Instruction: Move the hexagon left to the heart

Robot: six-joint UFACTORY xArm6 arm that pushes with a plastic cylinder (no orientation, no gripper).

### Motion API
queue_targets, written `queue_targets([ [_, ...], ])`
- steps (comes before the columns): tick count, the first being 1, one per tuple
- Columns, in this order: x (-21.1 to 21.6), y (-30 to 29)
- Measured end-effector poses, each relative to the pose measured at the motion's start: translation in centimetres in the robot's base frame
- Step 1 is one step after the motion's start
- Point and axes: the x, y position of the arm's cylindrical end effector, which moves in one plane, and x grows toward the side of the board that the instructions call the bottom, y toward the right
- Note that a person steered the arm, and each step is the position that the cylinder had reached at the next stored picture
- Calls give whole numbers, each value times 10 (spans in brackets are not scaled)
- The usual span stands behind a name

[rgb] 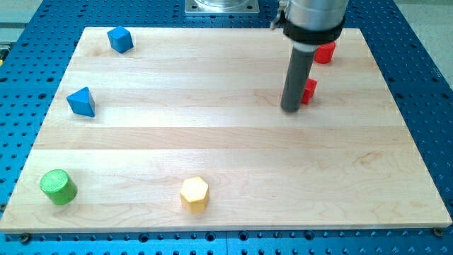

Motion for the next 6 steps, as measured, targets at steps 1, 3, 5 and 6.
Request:
queue_targets([
  [1, -19, 61],
  [3, -60, 41],
  [5, 34, 9],
  [6, 119, -26],
])
